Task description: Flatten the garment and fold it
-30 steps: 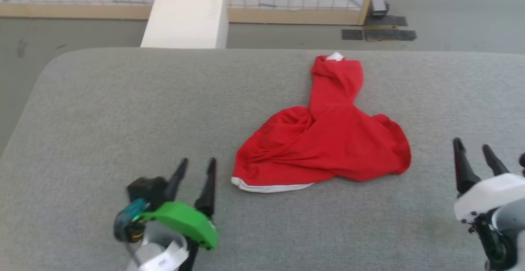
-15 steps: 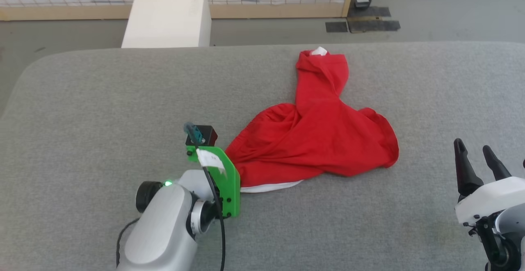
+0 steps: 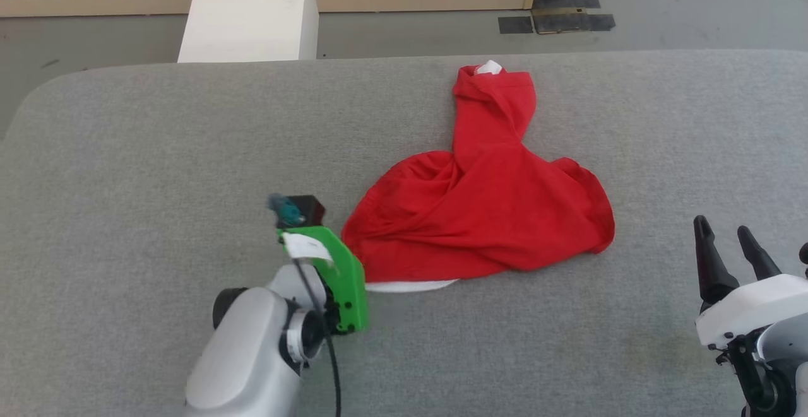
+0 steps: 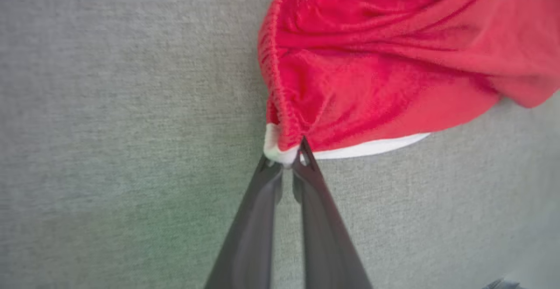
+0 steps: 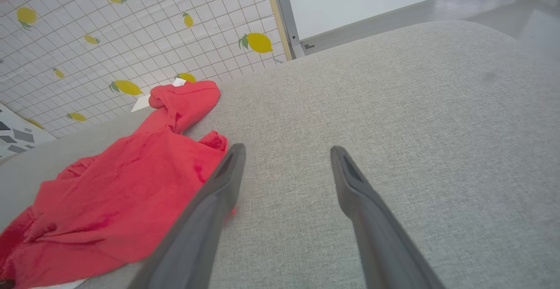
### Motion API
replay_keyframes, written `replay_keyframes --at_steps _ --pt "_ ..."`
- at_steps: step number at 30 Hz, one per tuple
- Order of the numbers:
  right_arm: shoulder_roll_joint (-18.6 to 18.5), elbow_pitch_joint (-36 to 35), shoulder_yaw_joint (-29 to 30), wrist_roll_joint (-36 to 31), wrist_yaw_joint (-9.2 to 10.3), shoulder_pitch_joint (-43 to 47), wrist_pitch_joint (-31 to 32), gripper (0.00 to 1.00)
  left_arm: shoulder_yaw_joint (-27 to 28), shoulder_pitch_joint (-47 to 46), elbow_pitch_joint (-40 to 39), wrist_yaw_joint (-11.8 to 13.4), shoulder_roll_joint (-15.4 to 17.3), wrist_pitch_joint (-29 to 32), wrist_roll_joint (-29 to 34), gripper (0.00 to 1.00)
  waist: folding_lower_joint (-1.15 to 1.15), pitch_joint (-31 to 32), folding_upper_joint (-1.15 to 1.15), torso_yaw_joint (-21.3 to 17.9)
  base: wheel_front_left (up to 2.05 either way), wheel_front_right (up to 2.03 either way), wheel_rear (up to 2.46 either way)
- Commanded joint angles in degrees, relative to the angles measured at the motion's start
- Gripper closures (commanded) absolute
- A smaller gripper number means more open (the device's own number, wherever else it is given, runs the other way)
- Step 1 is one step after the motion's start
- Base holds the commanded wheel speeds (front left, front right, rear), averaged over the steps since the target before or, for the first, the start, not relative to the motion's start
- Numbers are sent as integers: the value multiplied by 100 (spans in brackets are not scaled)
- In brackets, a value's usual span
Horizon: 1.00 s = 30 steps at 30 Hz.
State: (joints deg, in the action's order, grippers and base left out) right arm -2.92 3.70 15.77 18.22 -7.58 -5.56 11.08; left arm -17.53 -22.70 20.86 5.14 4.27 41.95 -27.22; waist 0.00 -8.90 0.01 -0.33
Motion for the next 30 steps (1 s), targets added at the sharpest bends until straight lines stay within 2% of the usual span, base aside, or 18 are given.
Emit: replay_keyframes --at_steps 1,6,10,13,15,16,17,21,23,25,26,30 --pt "3 21 -13 28 9 54 -32 0 159 46 -73 76 -7 -181 -120 100 0 19 -1 66 0 0 0" --pt "4 87 -108 42 9 25 -13 0 761 251 -308 333 68 -658 -424 100 0 73 -1 151 0 0 0" --pt "4 125 -152 35 9 22 -4 0 1057 700 -381 513 159 -751 -578 100 0 82 -1 220 0 0 0" --pt "4 123 -174 20 9 22 25 0 1162 1000 -398 574 154 -766 -693 100 0 71 -1 273 0 0 0" --pt "4 110 -189 -13 9 18 58 0 1222 1095 -464 529 105 -834 -839 100 0 66 -1 320 0 0 0" --pt "4 102 -204 -39 9 13 84 0 1232 1109 -526 477 81 -931 -887 38 0 68 -1 351 0 0 0" --pt "4 92 -218 -54 9 8 109 0 1250 1108 -586 421 61 -1027 -938 0 0 69 -1 376 0 0 0" --pt "4 58 -349 -157 9 -62 371 0 1420 1142 -959 111 -10 -1560 -1240 0 0 86 -1 469 0 0 0" --pt "4 41 -438 -224 9 -172 618 0 1495 1214 -1215 -94 40 -2050 -1165 0 0 82 -1 509 0 0 0" --pt "4 15 -540 -379 9 -361 923 0 1542 1336 -1394 -316 147 -2628 -978 0 0 50 -1 543 0 0 0" --pt "4 54 -674 -517 9 -599 1317 0 1549 1494 -1537 -453 264 -3313 -639 0 0 22 -1 568 0 0 0" --pt "-112 273 -1032 -907 9 -1191 2198 0 1480 1747 -1615 -576 353 -4649 22 0 0 -84 -1 654 0 0 0"
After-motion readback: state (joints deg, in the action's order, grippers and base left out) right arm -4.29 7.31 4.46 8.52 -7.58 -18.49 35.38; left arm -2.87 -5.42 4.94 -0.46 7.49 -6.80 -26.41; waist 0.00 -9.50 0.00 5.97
